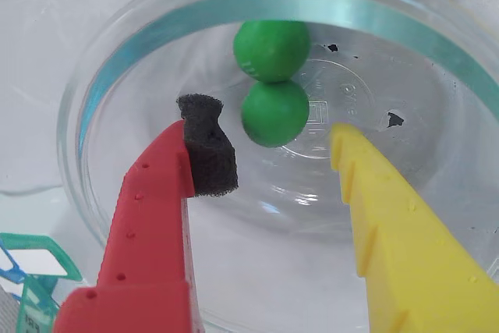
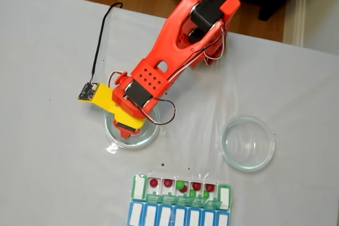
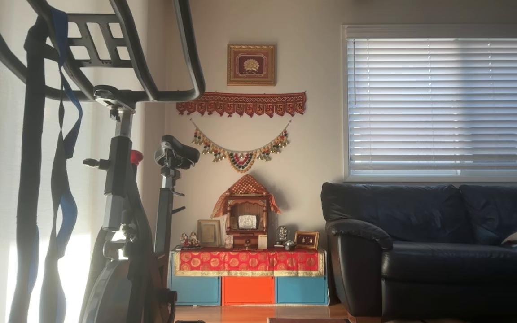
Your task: Sort medicines into box.
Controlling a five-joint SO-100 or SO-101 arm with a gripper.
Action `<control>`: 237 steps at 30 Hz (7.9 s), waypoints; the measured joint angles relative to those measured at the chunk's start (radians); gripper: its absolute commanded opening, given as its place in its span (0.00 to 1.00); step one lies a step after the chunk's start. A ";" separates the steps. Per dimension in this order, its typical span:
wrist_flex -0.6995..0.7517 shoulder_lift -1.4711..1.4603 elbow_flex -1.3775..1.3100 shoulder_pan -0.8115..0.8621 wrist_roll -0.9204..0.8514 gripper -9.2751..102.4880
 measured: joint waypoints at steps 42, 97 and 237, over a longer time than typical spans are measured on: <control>-0.233 0.060 0.143 -0.014 -0.115 0.26; -0.359 0.118 0.264 0.009 -0.137 0.17; 0.351 -0.551 -0.974 -0.468 0.140 0.10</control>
